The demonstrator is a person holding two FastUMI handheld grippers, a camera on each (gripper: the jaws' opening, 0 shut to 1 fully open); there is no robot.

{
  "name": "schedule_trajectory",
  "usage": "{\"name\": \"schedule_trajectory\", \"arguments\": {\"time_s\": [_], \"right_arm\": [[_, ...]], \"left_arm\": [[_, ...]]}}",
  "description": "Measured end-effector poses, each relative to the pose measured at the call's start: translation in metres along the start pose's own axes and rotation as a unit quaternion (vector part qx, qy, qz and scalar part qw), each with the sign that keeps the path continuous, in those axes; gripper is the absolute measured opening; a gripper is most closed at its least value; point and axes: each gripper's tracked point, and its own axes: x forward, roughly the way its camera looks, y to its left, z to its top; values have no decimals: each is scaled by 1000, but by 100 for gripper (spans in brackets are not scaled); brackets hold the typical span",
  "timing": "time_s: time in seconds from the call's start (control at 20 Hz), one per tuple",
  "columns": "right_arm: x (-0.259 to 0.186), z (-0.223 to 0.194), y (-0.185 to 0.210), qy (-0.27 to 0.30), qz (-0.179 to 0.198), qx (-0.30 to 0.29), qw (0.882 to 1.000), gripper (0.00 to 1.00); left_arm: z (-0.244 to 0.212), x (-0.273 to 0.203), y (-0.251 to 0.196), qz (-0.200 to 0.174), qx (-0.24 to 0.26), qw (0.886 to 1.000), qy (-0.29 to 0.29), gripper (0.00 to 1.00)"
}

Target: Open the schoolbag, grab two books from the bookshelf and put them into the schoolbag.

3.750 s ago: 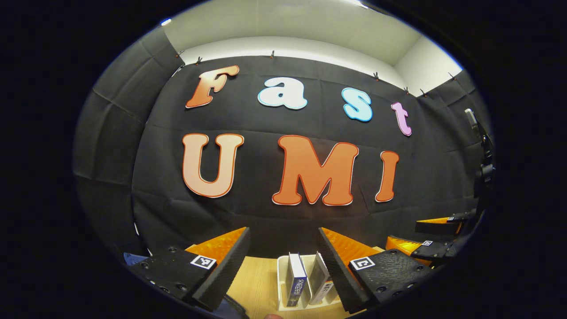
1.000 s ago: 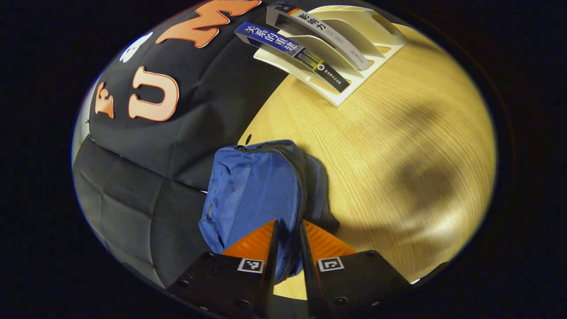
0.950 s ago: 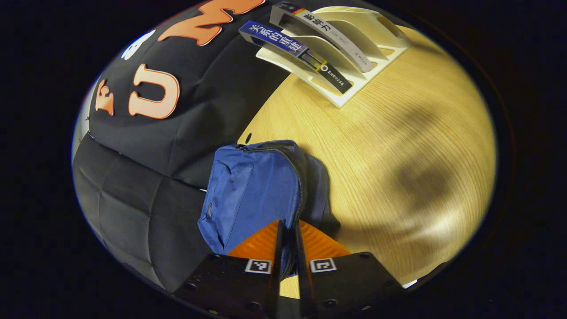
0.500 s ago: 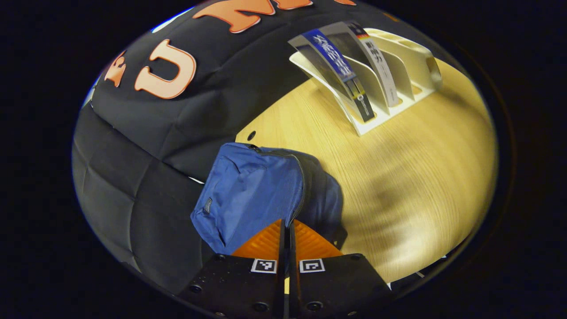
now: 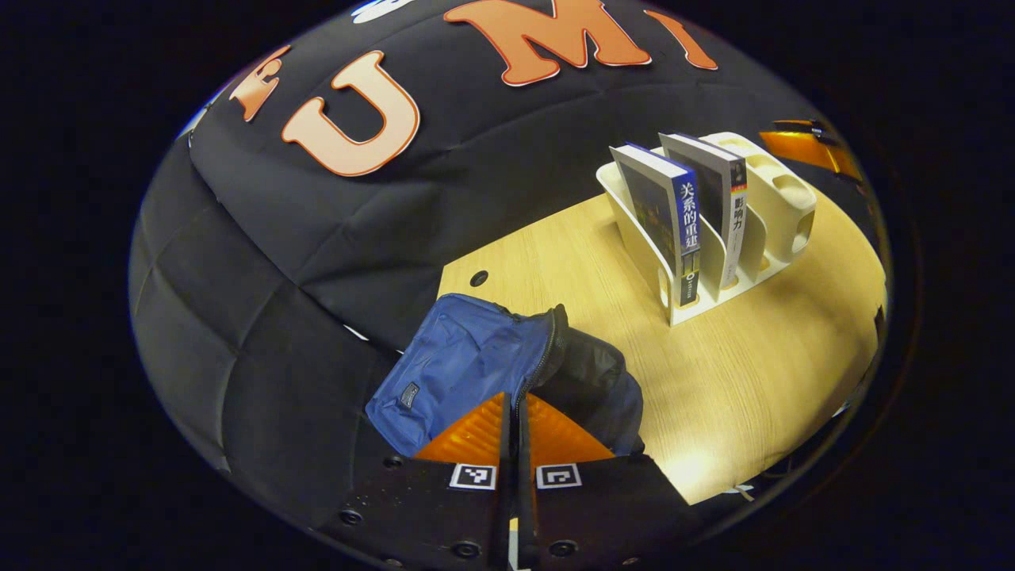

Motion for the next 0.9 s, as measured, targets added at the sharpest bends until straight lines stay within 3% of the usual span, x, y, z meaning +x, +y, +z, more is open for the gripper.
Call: {"name": "schedule_trajectory", "arguments": {"time_s": [0.25, 0.4, 0.6, 0.65, 0.7, 0.9], "right_arm": [[22, 21, 46, 31, -12, -11, 999, 97], [41, 30, 60, 53, -38, -25, 998, 97], [72, 30, 91, 109, -24, 6, 994, 97], [81, 28, 94, 124, -29, 7, 992, 98], [89, 22, 96, 145, -31, 1, 989, 97], [114, 13, 95, 194, -58, -13, 979, 98]], "left_arm": [[26, -7, 46, -51, -33, 997, -37, 4], [31, -6, 67, -95, -68, 992, -45, 4], [35, 1, 88, -141, -110, 983, -52, 4], [36, 1, 95, -148, -118, 980, -55, 0], [38, 1, 99, -156, -127, 978, -56, 4], [40, 3, 112, -187, -150, 969, -59, 4]]}}
